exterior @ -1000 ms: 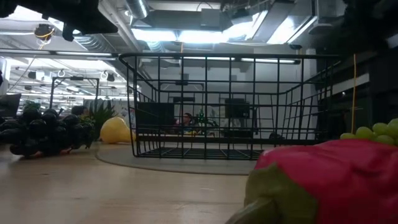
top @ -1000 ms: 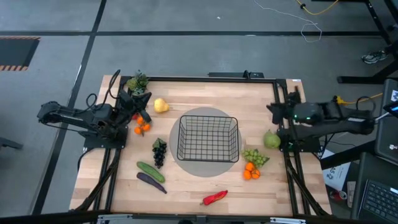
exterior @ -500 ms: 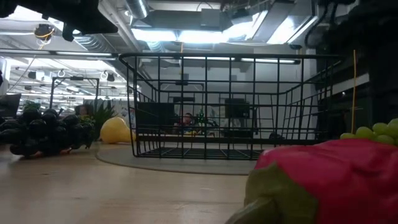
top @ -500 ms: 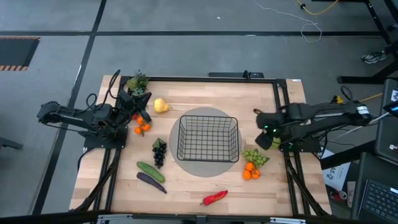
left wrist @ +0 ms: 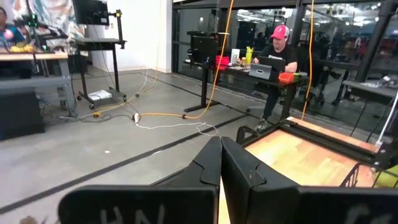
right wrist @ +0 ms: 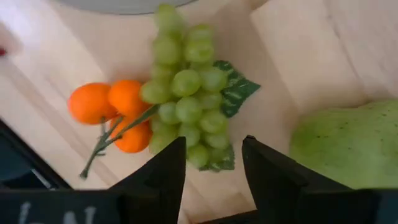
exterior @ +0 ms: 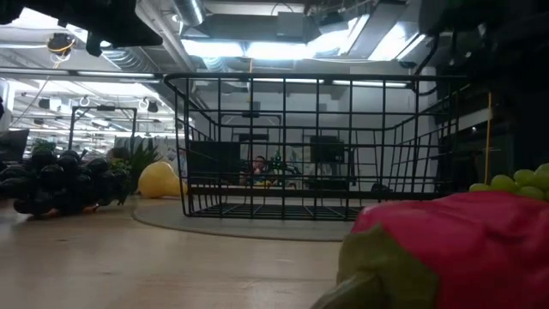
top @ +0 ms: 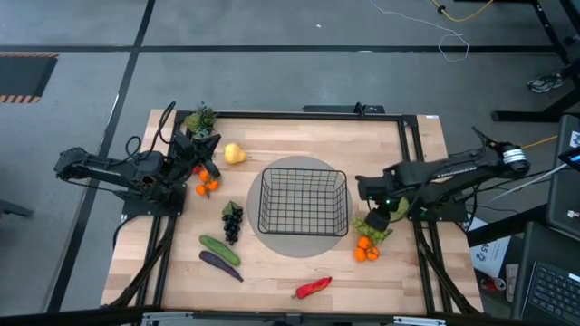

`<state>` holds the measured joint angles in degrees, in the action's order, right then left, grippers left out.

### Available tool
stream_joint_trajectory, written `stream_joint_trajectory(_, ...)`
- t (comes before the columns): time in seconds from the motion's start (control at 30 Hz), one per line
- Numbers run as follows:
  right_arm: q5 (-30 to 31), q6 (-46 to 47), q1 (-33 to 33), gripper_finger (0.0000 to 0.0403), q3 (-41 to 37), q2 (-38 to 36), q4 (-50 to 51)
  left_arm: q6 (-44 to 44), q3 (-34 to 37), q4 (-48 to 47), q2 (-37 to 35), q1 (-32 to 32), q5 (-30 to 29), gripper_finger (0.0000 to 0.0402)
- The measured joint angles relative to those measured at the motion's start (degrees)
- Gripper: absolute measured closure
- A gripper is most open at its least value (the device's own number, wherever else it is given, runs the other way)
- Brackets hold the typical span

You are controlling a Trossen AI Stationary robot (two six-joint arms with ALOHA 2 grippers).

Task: Build produce basket
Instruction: Put the bottom tangerines into the black wire basket

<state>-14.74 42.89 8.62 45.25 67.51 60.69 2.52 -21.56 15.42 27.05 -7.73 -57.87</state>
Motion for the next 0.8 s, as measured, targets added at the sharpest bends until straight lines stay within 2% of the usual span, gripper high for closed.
stream_joint_trajectory(0.17,4.3,13.5,7.9,0.0244,0.2,-2.5,-5.4,3.9,0.0,0.0,0.0,0.0,0.0,0.0401)
stream_joint_trajectory(0.33,4.1,27.0,17.3,0.0251,0.2,-1.6,-11.9,6.2,0.0,0.0,0.0,0.0,-0.2,0.0401)
stream_joint_trajectory(0.5,4.5,40.8,22.1,0.0273,0.2,0.4,-12.3,7.2,0.0,0.0,0.0,0.0,-0.3,0.0401)
stream_joint_trajectory(0.6,4.5,43.9,23.4,0.0282,0.2,2.1,-14.4,7.3,0.0,-0.6,0.0,0.0,-0.3,0.0401)
stream_joint_trajectory(0.8,6.0,44.1,24.1,0.0280,0.2,6.7,-17.5,7.2,0.0,-1.7,0.0,0.0,-0.2,0.0401)
